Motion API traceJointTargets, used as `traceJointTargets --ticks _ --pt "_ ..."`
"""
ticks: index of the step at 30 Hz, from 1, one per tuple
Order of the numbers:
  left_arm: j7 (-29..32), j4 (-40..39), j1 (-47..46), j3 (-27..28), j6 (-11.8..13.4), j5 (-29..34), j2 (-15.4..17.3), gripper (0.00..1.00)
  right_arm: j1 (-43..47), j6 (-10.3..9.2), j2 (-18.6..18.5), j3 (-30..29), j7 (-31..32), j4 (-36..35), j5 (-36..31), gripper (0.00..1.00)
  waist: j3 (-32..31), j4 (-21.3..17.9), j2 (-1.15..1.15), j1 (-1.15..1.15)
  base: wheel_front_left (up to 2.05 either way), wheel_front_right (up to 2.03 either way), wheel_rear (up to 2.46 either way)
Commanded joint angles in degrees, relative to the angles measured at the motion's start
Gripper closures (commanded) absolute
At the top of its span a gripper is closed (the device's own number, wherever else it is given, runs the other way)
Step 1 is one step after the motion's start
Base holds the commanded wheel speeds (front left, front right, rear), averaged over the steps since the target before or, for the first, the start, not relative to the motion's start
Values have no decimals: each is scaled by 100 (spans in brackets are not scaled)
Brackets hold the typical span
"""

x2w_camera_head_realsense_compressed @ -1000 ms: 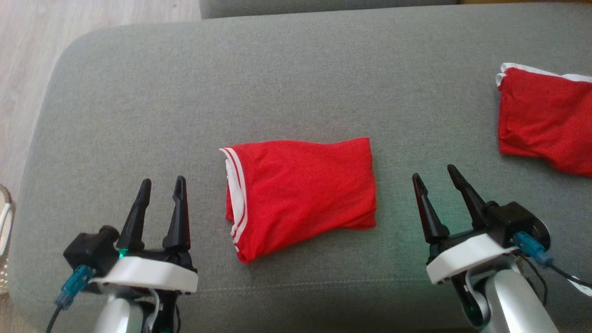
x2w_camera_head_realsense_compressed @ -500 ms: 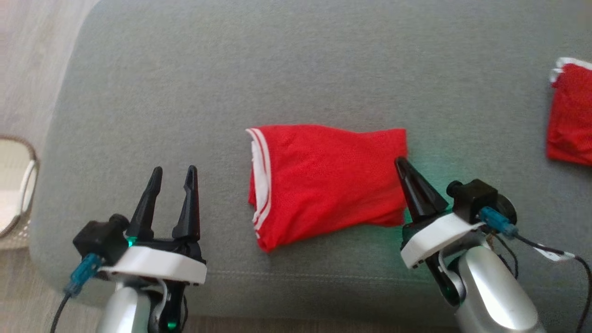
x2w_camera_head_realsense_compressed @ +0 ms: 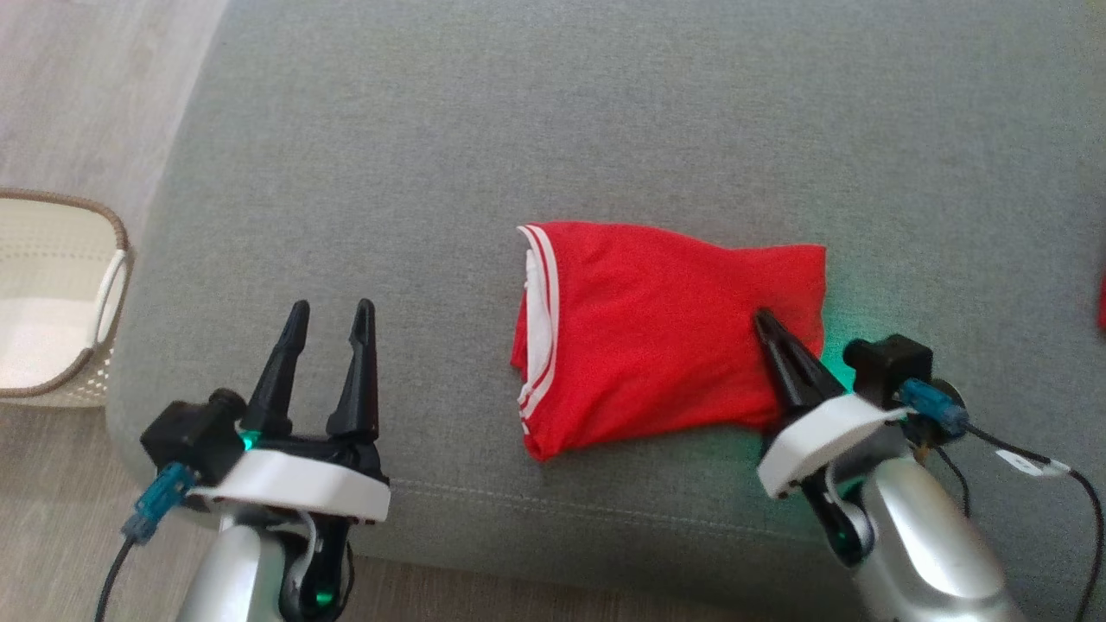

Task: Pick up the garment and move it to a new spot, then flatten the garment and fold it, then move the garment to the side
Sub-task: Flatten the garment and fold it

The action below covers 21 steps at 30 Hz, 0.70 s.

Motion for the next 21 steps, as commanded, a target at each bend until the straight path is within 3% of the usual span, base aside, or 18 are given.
traceJointTargets --ticks 1,7,12,17,21 --pt "-69 -169 -208 144 -26 -15 41 0 -171 -1 42 283 -53 -341 123 100 -41 46 0 0 0 0 0" --pt "-69 -187 -239 35 -16 -85 41 0 -238 -1 42 1038 -53 -805 403 100 6 280 0 0 0 0 0" --pt "-69 -149 -245 -42 9 -127 41 0 -465 -1 42 1498 -53 -286 297 100 43 579 0 0 0 0 0" --pt "-69 -135 -218 -48 45 -172 41 0 -700 -1 42 1474 -53 432 336 100 27 820 0 0 0 0 0" --pt "-69 -61 -123 102 69 -141 41 0 -736 -1 42 1340 -53 362 464 100 -45 760 0 0 0 0 0"
